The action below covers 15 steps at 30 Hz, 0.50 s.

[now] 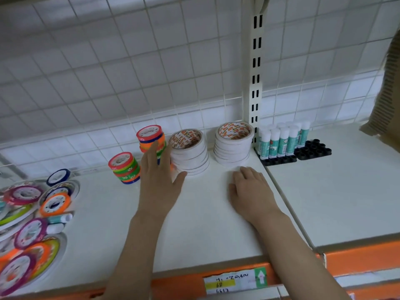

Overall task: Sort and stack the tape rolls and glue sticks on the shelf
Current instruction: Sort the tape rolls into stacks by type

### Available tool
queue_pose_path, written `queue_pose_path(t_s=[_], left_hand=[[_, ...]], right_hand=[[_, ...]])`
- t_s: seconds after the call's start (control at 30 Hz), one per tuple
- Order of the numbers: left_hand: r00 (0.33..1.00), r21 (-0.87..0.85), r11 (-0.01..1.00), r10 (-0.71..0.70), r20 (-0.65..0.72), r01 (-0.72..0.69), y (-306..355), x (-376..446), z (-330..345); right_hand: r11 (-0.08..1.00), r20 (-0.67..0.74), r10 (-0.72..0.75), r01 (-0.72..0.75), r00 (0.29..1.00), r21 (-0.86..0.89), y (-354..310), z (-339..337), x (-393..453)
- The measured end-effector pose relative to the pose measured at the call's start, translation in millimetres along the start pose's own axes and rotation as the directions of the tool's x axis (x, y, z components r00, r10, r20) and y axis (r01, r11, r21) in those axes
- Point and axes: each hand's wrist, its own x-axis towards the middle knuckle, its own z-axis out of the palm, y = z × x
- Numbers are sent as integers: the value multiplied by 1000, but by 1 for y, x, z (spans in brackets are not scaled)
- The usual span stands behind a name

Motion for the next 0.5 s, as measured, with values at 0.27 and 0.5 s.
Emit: queue_pose_path(t_s=[0.27,0.5], left_hand=[[975,48,991,-129,182,122,-49,-47,-13],[954,37,985,-171,245,167,-102,-78,-56]], right_hand=[[999,201,-39,37,979,12,-47,-10,1],[971,191,-207,178,960,158,-142,10,-20]])
